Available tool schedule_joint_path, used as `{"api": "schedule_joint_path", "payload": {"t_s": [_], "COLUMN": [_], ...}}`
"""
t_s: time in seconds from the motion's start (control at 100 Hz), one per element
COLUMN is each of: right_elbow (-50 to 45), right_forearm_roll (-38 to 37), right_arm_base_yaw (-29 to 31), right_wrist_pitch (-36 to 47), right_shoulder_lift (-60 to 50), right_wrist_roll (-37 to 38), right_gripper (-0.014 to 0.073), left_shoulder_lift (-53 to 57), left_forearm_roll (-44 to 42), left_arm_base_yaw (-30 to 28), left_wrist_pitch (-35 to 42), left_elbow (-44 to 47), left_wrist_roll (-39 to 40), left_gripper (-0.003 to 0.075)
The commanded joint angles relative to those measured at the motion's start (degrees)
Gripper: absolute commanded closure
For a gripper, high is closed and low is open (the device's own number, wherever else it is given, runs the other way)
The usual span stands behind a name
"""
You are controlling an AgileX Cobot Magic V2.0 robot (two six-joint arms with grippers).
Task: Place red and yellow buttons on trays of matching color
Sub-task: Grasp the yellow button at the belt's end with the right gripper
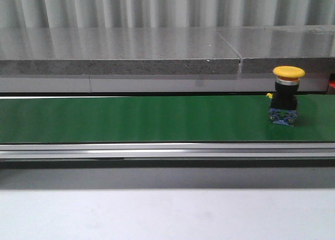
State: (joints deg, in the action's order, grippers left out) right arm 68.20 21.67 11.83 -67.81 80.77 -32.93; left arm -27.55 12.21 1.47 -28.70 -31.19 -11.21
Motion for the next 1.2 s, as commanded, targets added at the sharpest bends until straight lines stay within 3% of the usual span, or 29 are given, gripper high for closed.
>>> {"api": "schedule_joint_path", "payload": {"t_s": [0.0, 0.23, 0.41, 0.95, 1.02, 1.19], "right_elbow": [-1.2, -5.8, -5.9, -5.7, -5.6, -5.5], "right_forearm_roll": [1.4, 1.3, 1.3, 1.5, 1.5, 1.5], "right_arm_base_yaw": [-1.9, -8.3, -9.6, -9.6, -9.6, -9.6], "right_wrist_pitch": [2.9, 11.8, 19.5, 24.2, 24.3, 23.6], "right_shoulder_lift": [-2.0, -1.9, -1.8, 6.0, 6.1, 6.1], "right_wrist_roll": [-1.4, -3.0, -3.1, -3.8, -3.8, -3.6], "right_gripper": [0.0083, 0.0083, 0.0083, 0.0088, 0.0128, 0.0363], "left_shoulder_lift": [-0.2, -0.2, -0.2, -0.2, -0.2, -0.2], "left_forearm_roll": [1.0, 1.0, 1.0, 1.0, 1.0, 1.0], "left_arm_base_yaw": [0.5, 0.5, 0.5, 0.5, 0.5, 0.5], "left_wrist_pitch": [3.9, 3.9, 3.9, 3.9, 3.9, 3.9], "left_elbow": [-1.6, -1.6, -1.6, -1.6, -1.6, -1.6], "left_wrist_roll": [0.0, 0.0, 0.0, 0.0, 0.0, 0.0], "left_gripper": [0.074, 0.074, 0.074, 0.074, 0.074, 0.074]}}
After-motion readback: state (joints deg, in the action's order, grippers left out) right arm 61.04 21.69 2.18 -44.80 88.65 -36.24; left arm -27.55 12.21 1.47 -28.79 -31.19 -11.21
